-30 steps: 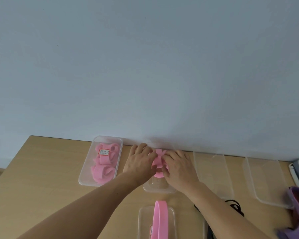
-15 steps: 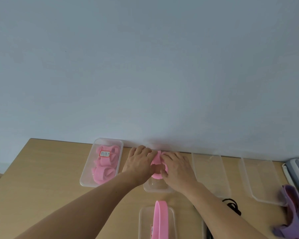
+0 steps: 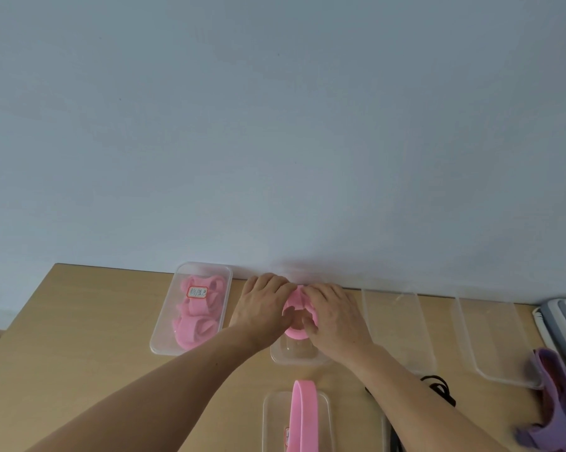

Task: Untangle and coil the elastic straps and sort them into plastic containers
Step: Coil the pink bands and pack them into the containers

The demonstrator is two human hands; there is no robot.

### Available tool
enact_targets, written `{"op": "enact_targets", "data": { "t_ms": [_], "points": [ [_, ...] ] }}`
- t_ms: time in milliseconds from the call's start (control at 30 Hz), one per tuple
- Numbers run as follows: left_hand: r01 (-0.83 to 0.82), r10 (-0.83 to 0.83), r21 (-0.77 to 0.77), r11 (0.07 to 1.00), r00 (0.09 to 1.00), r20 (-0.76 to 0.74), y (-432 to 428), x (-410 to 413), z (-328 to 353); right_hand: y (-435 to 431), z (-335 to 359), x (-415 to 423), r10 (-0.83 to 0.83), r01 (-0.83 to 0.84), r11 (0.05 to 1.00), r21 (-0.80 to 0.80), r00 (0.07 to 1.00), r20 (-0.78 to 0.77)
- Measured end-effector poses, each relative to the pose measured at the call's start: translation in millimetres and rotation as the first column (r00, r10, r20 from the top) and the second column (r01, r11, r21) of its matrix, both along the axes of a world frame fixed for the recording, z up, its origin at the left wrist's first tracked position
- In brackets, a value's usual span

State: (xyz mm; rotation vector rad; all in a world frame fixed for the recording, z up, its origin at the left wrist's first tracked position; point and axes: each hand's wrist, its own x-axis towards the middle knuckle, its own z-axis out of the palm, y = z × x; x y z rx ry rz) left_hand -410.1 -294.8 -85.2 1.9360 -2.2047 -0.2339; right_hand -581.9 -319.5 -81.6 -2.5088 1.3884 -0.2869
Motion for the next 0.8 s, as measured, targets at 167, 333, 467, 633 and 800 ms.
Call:
{"op": "enact_targets", "data": {
  "t_ms": [167,333,467,633,800],
  "points": [
    [-0.032,0.031,-0.014,0.999,0.999,-0.038,7,-1,5,4,5,-4,0.002,-0.002,0.999,-0.042,1.0,0.004],
    [-0.039,0.039,0.007,0.999,0.997,-0.068,31,3,11,27,21,-4,0.016,-0.012,0.997,-0.081,0.999,0.052],
    [-0.04,0.042,0.036,0.999,0.996,-0.08,60,13,21,60,34,-11,-0.01,0.019,0.994,-0.112,0.996,0.087],
    [0.015,0.014,0.149,0.989,0.981,-0.192,110,15,25,126,30,-21,-0.18,0.172,0.977,0.128,0.982,0.054],
    [0.163,-0.066,0.328,0.93,0.955,-0.288,163,13,10,189,13,-22,-0.266,0.31,0.881,0.358,0.949,-0.168]
  ]
}}
